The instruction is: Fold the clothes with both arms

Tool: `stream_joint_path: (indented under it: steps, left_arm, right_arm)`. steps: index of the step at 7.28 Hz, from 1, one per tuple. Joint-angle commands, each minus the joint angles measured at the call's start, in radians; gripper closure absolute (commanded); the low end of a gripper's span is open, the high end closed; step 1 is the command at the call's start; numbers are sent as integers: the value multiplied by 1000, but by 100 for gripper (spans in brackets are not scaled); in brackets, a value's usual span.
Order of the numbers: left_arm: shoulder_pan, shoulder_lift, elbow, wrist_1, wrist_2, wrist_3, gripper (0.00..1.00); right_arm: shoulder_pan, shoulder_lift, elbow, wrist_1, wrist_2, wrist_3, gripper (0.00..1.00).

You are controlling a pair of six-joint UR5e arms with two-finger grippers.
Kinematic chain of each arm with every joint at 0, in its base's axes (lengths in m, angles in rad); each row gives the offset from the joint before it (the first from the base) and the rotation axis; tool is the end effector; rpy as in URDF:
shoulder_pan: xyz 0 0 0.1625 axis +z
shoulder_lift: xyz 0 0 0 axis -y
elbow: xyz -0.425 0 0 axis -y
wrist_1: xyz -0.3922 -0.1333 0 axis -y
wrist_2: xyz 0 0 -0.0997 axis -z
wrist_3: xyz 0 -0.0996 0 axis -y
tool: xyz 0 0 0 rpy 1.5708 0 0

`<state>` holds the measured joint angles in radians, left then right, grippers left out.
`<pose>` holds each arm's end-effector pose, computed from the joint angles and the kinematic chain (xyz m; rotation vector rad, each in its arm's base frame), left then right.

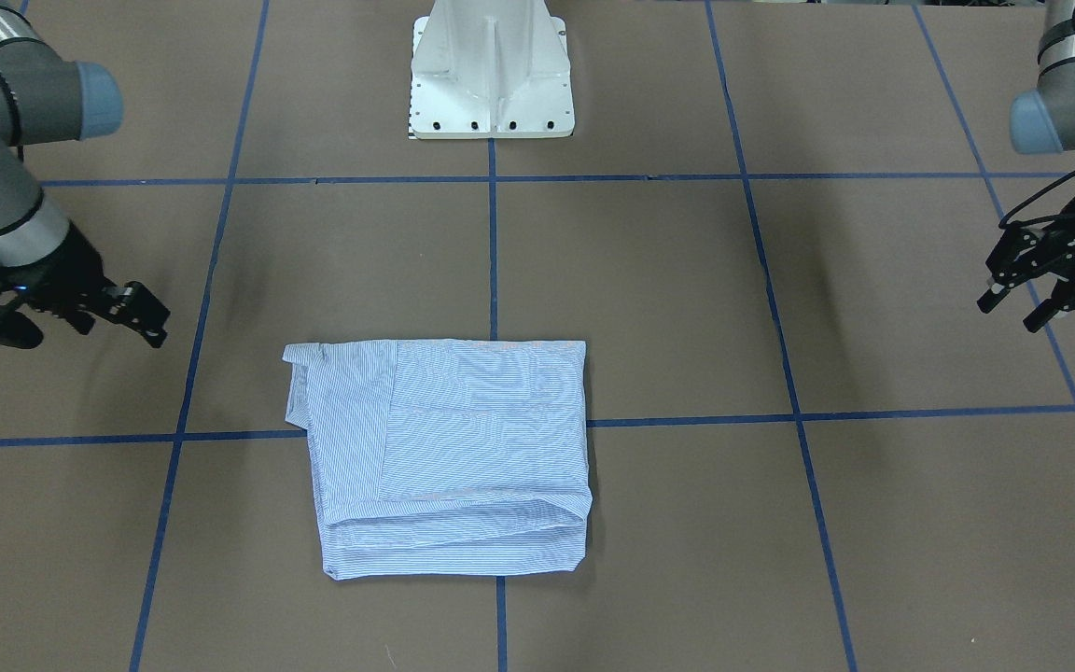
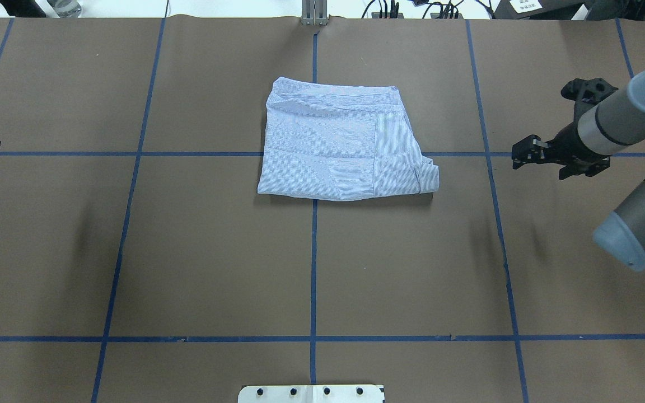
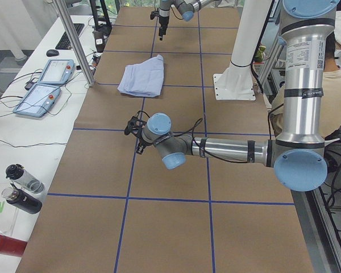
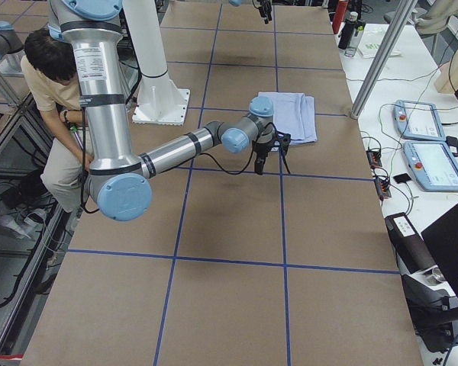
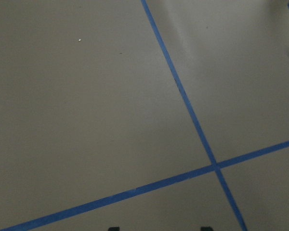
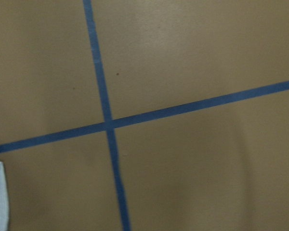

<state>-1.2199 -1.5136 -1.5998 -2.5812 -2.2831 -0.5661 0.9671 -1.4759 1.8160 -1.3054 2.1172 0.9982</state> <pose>0.1029 -0.4796 0.5568 0.5503 0.9966 0.1580 -0.2397 -0.4912 0.4680 0.0307 -0.7928 0.2083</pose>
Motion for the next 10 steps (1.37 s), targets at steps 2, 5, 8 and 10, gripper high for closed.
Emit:
stream_joint_path:
  steps: [2, 5, 8, 10]
  left_arm:
    - [-39, 52, -34, 98, -16, 45, 1]
    - [-128, 121, -185, 337, -76, 297, 1]
    - [-217, 138, -287, 596, -69, 474, 1]
    - [-251, 133, -273, 674, -70, 552, 1]
  right_arm:
    - [236, -194, 5, -5, 108, -502, 0]
    - [309, -250, -7, -11, 176, -705, 0]
    - [349, -247, -21, -64, 176, -757, 0]
    - [392, -241, -21, -170, 175, -895, 0]
